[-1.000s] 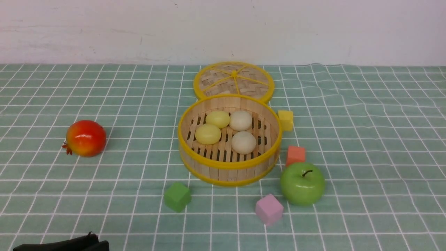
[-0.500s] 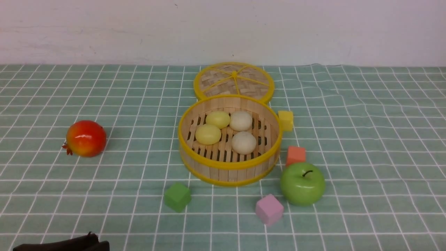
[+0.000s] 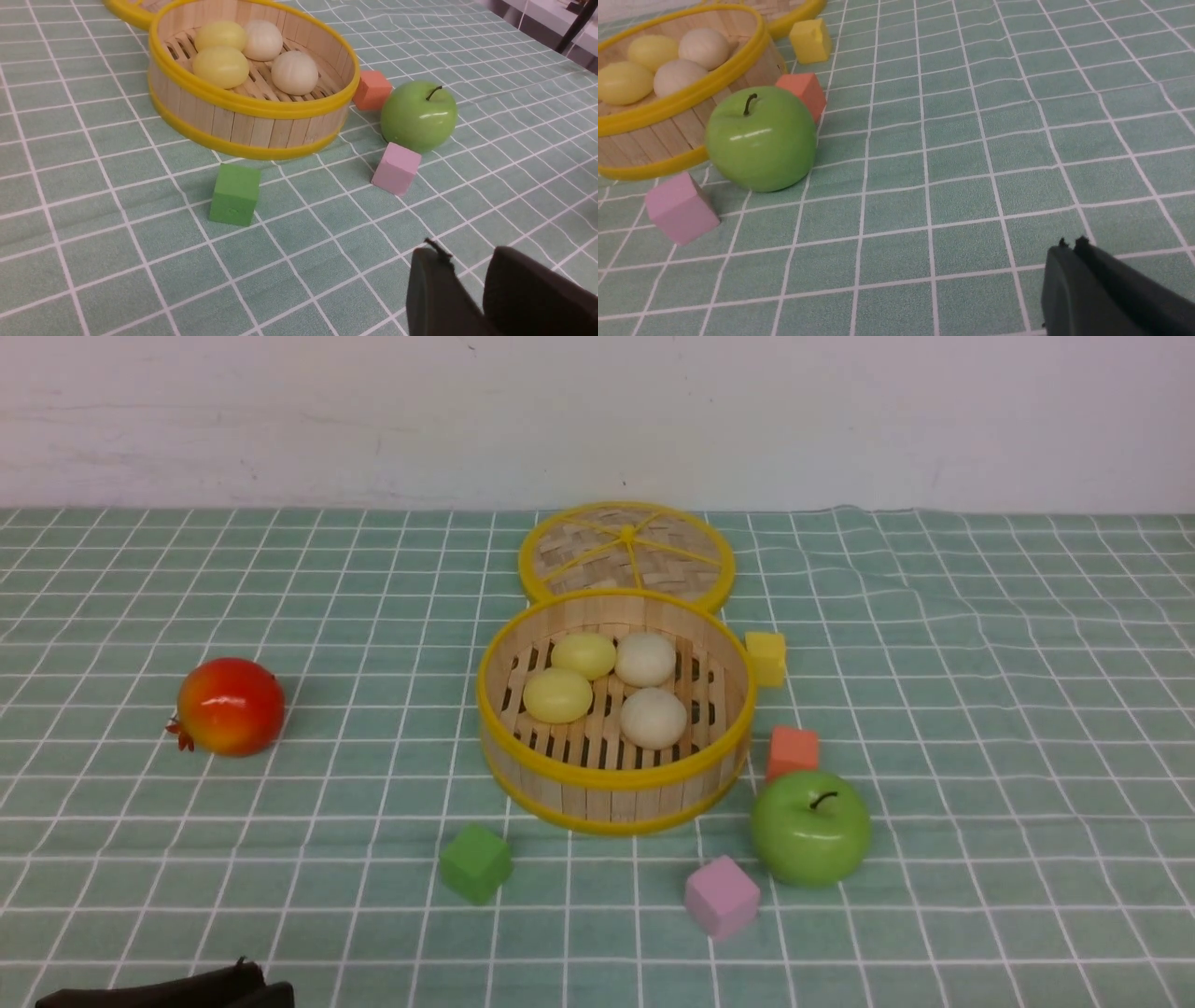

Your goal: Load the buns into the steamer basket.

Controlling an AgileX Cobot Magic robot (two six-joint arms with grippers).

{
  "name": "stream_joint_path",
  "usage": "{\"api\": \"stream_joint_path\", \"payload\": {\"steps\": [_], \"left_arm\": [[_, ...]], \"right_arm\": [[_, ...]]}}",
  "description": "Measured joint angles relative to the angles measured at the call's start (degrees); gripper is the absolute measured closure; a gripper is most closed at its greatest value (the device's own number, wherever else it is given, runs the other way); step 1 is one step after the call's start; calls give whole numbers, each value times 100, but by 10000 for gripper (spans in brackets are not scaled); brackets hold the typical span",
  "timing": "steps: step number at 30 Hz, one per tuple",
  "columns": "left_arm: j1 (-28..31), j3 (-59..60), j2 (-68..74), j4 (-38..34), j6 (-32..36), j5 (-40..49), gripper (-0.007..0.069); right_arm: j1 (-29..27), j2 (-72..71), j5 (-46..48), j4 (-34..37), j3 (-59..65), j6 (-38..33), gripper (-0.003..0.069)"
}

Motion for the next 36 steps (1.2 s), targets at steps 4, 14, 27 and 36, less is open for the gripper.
{"api": "stream_joint_path", "payload": {"steps": [4, 14, 27, 36], "left_arm": [[0, 0, 0, 0, 0, 0, 456], [0, 0, -6, 901, 449, 0, 442], [2389, 628, -1807, 336, 520, 38, 490], [3419, 1521, -2468, -433, 520, 1046, 634]], "right_arm": [[0, 0, 0, 7, 0, 0, 669], [0, 0, 0, 9, 0, 0, 669], [0, 0, 0, 9, 0, 0, 659], [0, -5, 0, 9, 0, 0, 652]]}}
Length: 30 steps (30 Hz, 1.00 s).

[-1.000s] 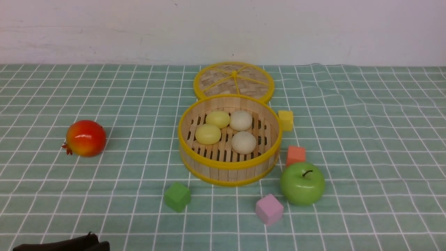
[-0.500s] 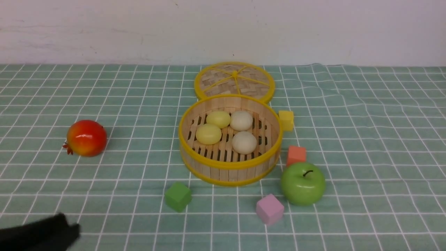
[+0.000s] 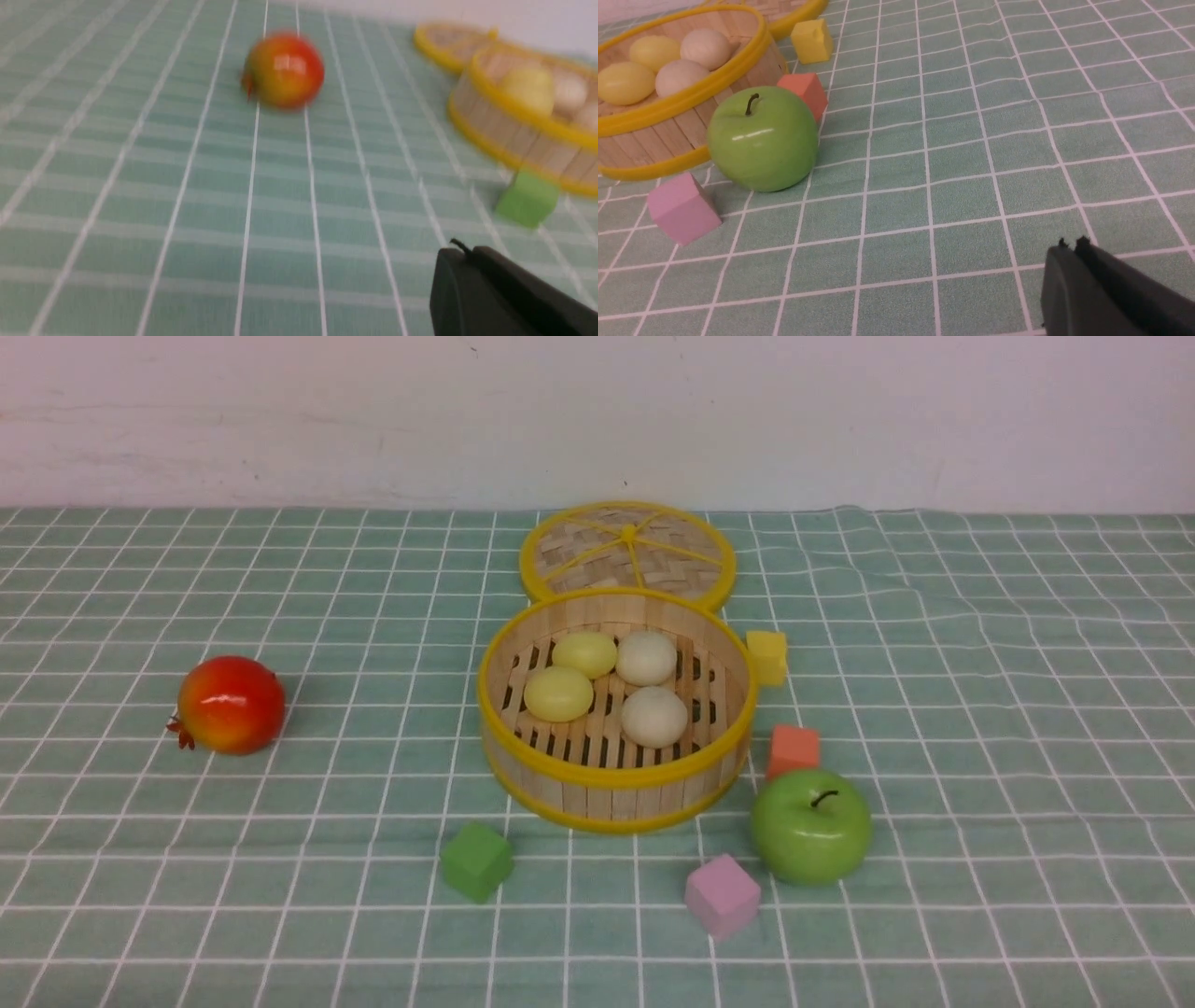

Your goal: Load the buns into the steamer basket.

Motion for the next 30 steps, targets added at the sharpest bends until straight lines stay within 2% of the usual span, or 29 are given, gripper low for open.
{"api": "stream_joint_path", "payload": {"steps": [4, 30], "left_arm": [[0, 15, 0, -231, 0, 200, 637], [0, 15, 0, -276, 0, 207, 621]], "right_arm": [[0, 0, 5, 0, 0, 0, 648], [0, 0, 5, 0, 0, 0, 617]]}}
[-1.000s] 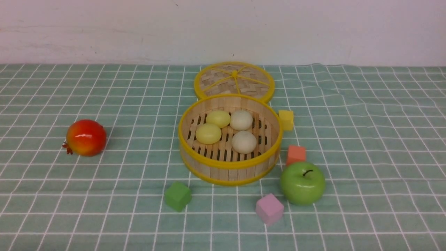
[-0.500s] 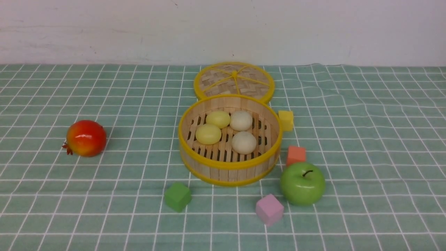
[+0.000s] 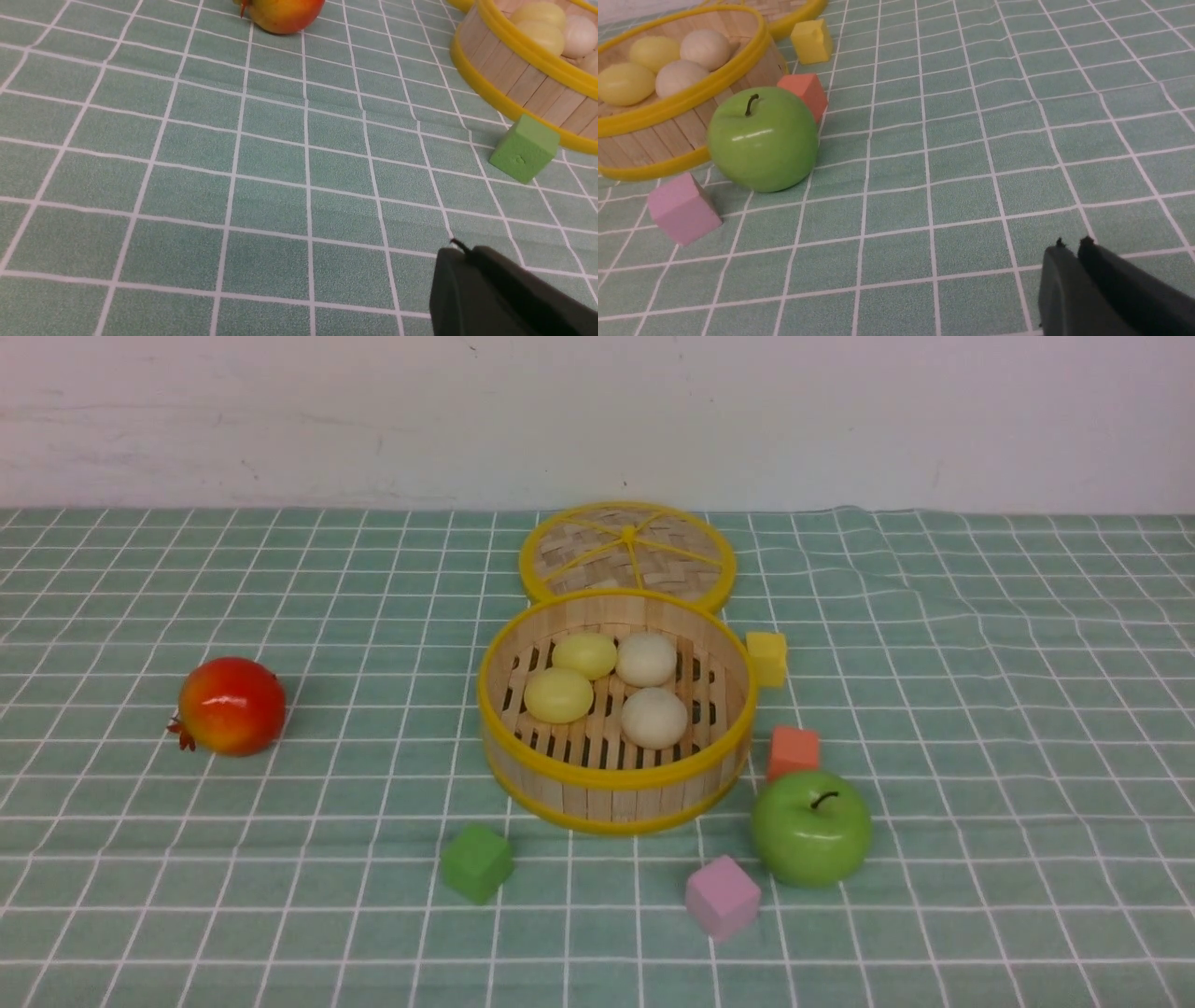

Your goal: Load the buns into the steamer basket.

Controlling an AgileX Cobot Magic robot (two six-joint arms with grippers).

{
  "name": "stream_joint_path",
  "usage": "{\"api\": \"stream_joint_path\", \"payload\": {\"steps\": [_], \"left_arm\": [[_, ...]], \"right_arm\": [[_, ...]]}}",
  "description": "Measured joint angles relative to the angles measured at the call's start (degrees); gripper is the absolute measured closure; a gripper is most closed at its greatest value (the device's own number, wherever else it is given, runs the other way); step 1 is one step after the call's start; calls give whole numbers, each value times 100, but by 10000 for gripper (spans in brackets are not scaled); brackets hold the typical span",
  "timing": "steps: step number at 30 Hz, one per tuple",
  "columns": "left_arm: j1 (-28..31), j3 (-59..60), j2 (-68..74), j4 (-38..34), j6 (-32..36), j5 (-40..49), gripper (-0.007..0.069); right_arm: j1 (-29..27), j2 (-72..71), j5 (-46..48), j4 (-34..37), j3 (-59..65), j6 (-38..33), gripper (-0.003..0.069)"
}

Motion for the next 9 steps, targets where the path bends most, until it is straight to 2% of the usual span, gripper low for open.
{"api": "stream_joint_path", "payload": {"steps": [9], "left_arm": [[0, 0, 0, 0, 0, 0, 610]], "right_arm": [[0, 0, 0, 0, 0, 0, 606]]}}
